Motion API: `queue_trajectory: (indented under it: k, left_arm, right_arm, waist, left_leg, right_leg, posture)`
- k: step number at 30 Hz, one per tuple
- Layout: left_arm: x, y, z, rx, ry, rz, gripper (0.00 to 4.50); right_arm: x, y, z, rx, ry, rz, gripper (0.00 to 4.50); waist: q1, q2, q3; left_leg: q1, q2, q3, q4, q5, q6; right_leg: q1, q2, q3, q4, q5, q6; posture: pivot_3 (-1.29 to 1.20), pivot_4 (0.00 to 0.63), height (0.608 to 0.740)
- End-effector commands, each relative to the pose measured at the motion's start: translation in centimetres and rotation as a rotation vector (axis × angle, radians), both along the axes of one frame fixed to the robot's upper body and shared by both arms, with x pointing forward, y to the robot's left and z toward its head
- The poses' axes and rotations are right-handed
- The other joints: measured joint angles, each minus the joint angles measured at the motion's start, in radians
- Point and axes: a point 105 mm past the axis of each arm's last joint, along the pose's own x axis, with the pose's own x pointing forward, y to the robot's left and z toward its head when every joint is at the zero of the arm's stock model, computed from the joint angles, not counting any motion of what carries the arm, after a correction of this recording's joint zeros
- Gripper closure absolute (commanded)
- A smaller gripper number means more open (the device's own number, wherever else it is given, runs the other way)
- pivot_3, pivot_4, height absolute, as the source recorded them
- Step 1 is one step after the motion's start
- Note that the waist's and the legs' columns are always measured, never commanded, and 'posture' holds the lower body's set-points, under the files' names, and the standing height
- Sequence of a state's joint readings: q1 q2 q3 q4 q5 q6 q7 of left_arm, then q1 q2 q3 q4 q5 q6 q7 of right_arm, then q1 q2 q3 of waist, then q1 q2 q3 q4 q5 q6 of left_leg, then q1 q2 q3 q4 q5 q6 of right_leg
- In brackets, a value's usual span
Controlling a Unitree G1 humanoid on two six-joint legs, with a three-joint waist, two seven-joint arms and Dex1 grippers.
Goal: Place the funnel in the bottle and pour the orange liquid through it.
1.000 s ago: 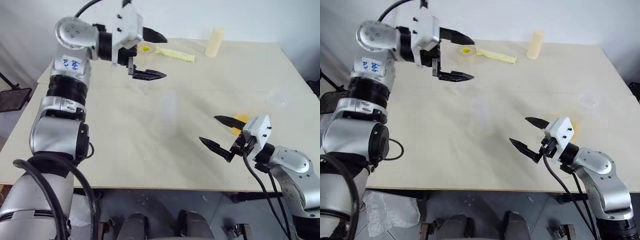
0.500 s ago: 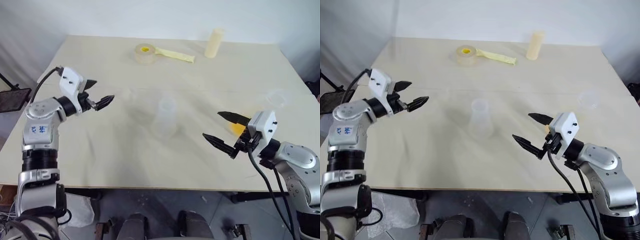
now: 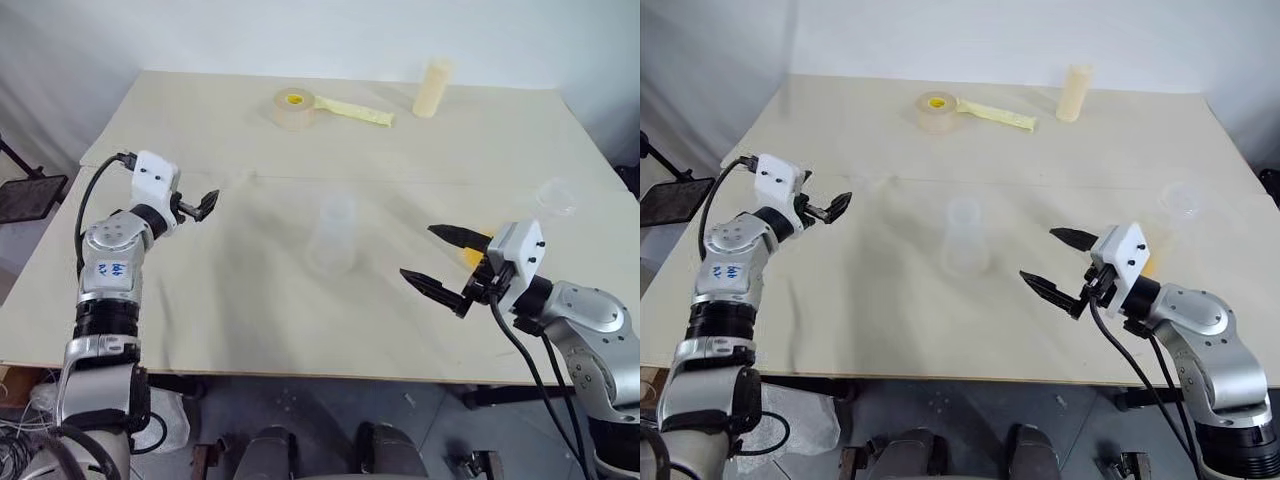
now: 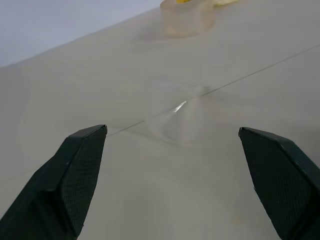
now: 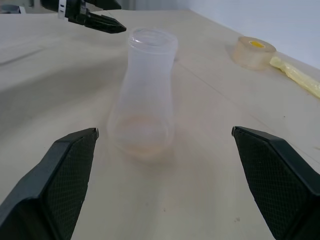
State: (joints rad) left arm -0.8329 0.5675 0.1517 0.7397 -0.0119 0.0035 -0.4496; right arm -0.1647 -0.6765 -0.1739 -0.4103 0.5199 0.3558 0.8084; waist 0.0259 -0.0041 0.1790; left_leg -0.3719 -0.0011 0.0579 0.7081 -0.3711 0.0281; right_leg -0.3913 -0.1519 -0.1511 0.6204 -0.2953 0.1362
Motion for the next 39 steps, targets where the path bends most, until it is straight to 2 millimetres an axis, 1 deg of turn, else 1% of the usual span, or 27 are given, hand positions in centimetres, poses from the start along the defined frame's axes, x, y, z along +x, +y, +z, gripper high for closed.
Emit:
queue_trajectory:
  k: [1,5,10,17,23,27,31,39]
  left_arm:
    - [1.3,-1.0,0.5,0.025,-0.032,-0.018,0.01]
    - [2.3,-1.4,-0.2,0.001,-0.006,0.004,0.01]
    - [2.7,-1.7,-0.6,-0.007,0.007,0.026,0.01]
    - [3.1,-1.1,0.0,-0.045,-0.008,0.091,0.01]
    - [3.5,-1.2,0.6,-0.083,-0.018,0.129,0.01]
    - [3.8,-0.8,1.2,-0.105,-0.022,0.188,0.01]
    - [4.1,-1.6,1.3,-0.121,-0.013,0.187,0.01]
    - [4.4,-1.5,1.8,-0.18,-0.021,0.251,0.01]
  right_arm:
    - [-0.6,-0.1,1.0,-0.003,-0.033,-0.001,0.0]
    - [-0.8,-0.1,1.3,-0.01,-0.031,-0.003,0.0]
    - [-0.7,-0.1,1.5,-0.017,-0.031,-0.004,0.0]
    - [-0.5,-0.2,1.9,-0.022,-0.036,-0.007,0.0]
    - [-0.4,-0.1,1.9,-0.028,-0.037,0.004,0.0]
    - [-0.2,0.0,2.1,-0.028,-0.045,0.01,0.0]
    - [-0.3,-0.1,2.2,-0.029,-0.049,0.006,0.0]
    - [-0.5,-0.3,2.1,-0.03,-0.05,-0.008,0.0]
  waist:
    - [0.002,0.0,0.0]
    - [0.0,0.0,0.0]
    - [-0.003,0.0,0.0]
    - [0.0,-0.001,0.0]
    - [-0.001,-0.001,0.0]
    - [-0.002,-0.001,0.0]
    - [-0.002,-0.001,0.0]
    - [-0.002,-0.001,0.0]
  left_leg:
    - [0.0,0.0,0.0,0.0,0.0,0.0]
    - [0.0,0.0,0.001,0.0,0.0,0.0]
    - [0.0,0.001,0.003,-0.002,0.0,0.0]
    - [0.0,0.001,0.004,-0.002,0.0,0.0]
    - [0.0,0.001,0.004,-0.002,0.0,0.0]
    - [0.0,0.0,0.004,-0.002,0.0,0.0]
    - [0.0,0.0,0.004,-0.002,0.0,0.0]
    - [0.0,0.0,0.004,-0.002,0.0,0.0]
  right_leg:
    - [0.0,0.0,0.0,0.0,0.0,0.0]
    - [0.0,0.0,-0.001,0.0,0.0,0.0]
    - [-0.002,0.0,-0.001,0.0,0.0,0.0]
    - [-0.002,-0.001,-0.001,0.0,0.0,0.0]
    - [-0.002,-0.001,-0.001,0.0,0.0,0.0]
    - [-0.002,-0.001,-0.001,0.0,0.0,0.0]
    - [-0.002,-0.001,-0.001,0.0,0.0,0.0]
    - [-0.002,-0.001,-0.001,0.0,0.0,0.0]
  posture:
    - [0.0,0.15,0.74]
    - [0.0,0.15,0.74]
    - [0.0,0.15,0.74]
    - [0.0,0.15,0.74]
    - [0.0,0.15,0.74]
    - [0.0,0.15,0.74]
    - [0.0,0.15,0.74]
    - [0.0,0.15,0.74]
